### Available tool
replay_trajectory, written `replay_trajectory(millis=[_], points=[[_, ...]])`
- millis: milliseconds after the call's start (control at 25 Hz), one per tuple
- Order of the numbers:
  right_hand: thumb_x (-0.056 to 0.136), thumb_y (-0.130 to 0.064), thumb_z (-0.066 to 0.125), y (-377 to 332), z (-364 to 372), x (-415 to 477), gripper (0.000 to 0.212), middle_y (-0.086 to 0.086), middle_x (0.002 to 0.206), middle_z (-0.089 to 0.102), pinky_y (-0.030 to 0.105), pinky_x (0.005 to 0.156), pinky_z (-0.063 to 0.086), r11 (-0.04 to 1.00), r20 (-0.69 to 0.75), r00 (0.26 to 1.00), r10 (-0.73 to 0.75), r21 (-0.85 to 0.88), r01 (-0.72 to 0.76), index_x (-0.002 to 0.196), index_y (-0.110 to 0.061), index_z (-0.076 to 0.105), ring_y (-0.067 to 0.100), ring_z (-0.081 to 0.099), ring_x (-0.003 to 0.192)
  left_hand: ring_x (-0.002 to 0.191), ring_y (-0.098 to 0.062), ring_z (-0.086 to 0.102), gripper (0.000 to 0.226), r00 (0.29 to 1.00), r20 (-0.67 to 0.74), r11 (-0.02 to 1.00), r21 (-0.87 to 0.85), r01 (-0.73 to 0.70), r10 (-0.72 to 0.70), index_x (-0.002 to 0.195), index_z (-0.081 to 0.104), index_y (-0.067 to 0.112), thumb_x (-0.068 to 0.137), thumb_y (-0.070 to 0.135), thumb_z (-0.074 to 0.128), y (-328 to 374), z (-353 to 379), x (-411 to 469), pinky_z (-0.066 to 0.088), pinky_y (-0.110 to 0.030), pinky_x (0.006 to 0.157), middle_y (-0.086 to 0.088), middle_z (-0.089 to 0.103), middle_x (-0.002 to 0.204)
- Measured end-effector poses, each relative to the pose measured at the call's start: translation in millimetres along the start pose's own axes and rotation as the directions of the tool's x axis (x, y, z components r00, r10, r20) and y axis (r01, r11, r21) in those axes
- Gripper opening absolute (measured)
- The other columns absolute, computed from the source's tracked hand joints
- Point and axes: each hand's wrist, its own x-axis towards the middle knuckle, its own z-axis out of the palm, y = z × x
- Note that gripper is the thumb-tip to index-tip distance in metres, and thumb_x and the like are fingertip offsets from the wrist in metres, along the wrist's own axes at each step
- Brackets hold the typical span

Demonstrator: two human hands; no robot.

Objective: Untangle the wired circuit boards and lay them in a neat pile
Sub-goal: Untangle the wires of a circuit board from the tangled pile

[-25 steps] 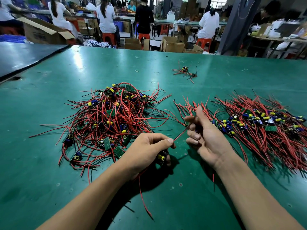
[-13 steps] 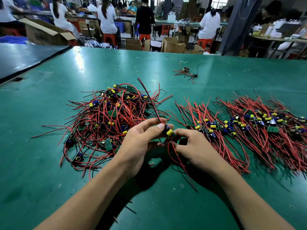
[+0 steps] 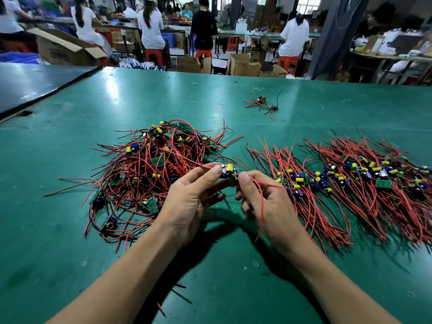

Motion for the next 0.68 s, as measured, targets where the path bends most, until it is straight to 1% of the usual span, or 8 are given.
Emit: replay_trajectory(millis=[80,200,320,440,520,600,640,680], points=[[0.091,-0.045,0.065,-2,2,2,0.023,0.000,0.069,0.055,0.023,0.045,0.038,0.980,-0.053,0.997,0.057,0.192,-0.046,0.081,-0.025,0.067,0.012,0.044,0.047,0.079,-0.012,0.072,0.026,1.000,-0.014,1.000,0.005,-0.015,0.015,0.097,0.068,0.015,0.072,0.021,0.070,0,1,0,0.053,-0.021,0.064,-0.001,0.075,0.091],[0.083,-0.037,0.071,-2,0,5,0.014,-0.003,0.071,0.059,0.018,0.045,0.040,0.950,-0.122,0.989,0.088,0.310,-0.046,0.082,-0.023,0.071,0.011,0.045,0.047,0.084,-0.016,0.073,0.029,0.999,-0.027,0.999,0.040,-0.028,0.029,0.093,0.072,0.018,0.066,0.025,0.075,-1,1,1,0.053,-0.020,0.065,-0.003,0.076,0.096],[0.078,-0.034,0.073,-2,-2,9,0.013,-0.001,0.072,0.062,0.019,0.046,0.037,0.881,-0.115,0.973,0.202,0.456,-0.129,0.078,-0.022,0.074,0.011,0.044,0.044,0.085,-0.016,0.073,0.030,0.999,0.004,0.999,0.040,-0.037,0.037,0.089,0.077,0.021,0.060,0.028,0.078,0,1,1,0.053,-0.019,0.063,-0.002,0.076,0.099],[0.077,-0.034,0.072,-5,-9,11,0.019,-0.002,0.074,0.061,0.018,0.047,0.036,0.723,0.017,0.946,0.322,0.641,-0.258,0.084,-0.016,0.074,0.007,0.043,0.044,0.084,-0.016,0.072,0.030,0.994,0.111,1.000,0.028,-0.013,0.010,0.094,0.078,0.021,0.063,0.022,0.077,-1,1,0,0.055,-0.021,0.065,-0.005,0.075,0.104],[0.076,-0.036,0.073,-6,-17,11,0.020,-0.005,0.074,0.060,0.018,0.052,0.033,0.637,0.152,0.926,0.347,0.686,-0.351,0.081,-0.017,0.076,0.005,0.042,0.046,0.071,-0.016,0.069,0.025,0.988,0.145,0.998,0.015,0.056,-0.058,0.093,0.077,0.017,0.068,0.019,0.073,-2,1,-2,0.054,-0.022,0.059,-0.006,0.074,0.089],[0.073,-0.039,0.080,-5,-19,10,0.022,-0.007,0.071,0.058,0.024,0.060,0.022,0.650,0.244,0.911,0.332,0.641,-0.408,0.078,-0.018,0.075,0.005,0.042,0.048,0.059,-0.016,0.065,0.024,0.972,0.173,0.988,0.022,0.155,-0.156,0.090,0.075,0.014,0.072,0.029,0.070,-2,3,-5,0.052,-0.023,0.053,-0.005,0.069,0.074],[0.067,-0.041,0.086,-5,-18,9,0.032,-0.003,0.071,0.058,0.031,0.066,0.014,0.671,0.278,0.904,0.326,0.605,-0.428,0.081,-0.017,0.073,0.008,0.044,0.053,0.056,-0.016,0.065,0.026,0.959,0.193,0.979,0.026,0.204,-0.206,0.087,0.076,0.013,0.074,0.034,0.067,-1,5,-6,0.052,-0.023,0.050,-0.005,0.068,0.070],[0.061,-0.043,0.092,-4,-18,8,0.045,0.004,0.074,0.057,0.038,0.071,0.009,0.691,0.301,0.898,0.321,0.574,-0.439,0.086,-0.013,0.069,0.015,0.044,0.059,0.055,-0.017,0.066,0.029,0.947,0.214,0.970,0.030,0.239,-0.240,0.084,0.077,0.013,0.077,0.038,0.063,0,5,-6,0.052,-0.023,0.049,-0.006,0.069,0.070]])
